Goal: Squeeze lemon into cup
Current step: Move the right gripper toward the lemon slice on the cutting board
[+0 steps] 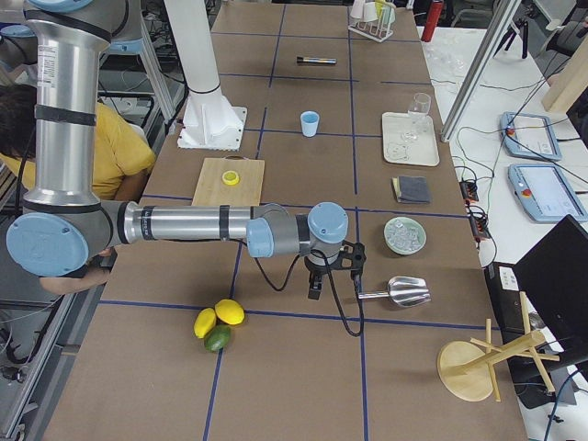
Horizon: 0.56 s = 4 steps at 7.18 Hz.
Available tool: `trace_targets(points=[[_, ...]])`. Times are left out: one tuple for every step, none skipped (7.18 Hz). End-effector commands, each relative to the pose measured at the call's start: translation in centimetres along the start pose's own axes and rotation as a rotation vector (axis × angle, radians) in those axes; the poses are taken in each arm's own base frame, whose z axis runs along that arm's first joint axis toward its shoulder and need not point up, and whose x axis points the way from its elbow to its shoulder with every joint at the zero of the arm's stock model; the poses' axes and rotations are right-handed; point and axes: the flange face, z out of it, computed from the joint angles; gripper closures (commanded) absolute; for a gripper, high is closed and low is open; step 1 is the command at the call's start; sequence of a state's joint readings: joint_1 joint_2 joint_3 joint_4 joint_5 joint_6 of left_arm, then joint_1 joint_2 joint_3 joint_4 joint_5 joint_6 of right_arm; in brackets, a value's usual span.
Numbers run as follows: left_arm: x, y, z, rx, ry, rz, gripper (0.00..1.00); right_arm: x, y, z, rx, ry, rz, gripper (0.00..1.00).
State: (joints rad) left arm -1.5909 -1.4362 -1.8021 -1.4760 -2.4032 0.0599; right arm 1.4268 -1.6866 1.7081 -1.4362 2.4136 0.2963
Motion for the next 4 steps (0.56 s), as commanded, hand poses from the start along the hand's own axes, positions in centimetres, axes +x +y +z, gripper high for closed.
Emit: trace_targets(points=[[-0.6,0.1,0.6,-0.012,0.006,-0.014,0.00,-2.2,-0.3,0.5,0.040,-0.021,-0.101,0.00],[-0.5,0.0,0.5,-0.010,0.006,-0.013,0.00,-3.2,-0.1,0.8,0.033,-0.018,-0.120,0.00],[-0.2,-0.1,0.3,-0.004,0.008,-0.009,0.00,-5.9,0.2,1.3,0.019,-0.025,-0.124,0.00],[0.0,-0.1,0.1,-0.002,0.019,-0.008,0.00,-10.0,1.6,1.4,0.004,-0.041,-0.089,0.00]])
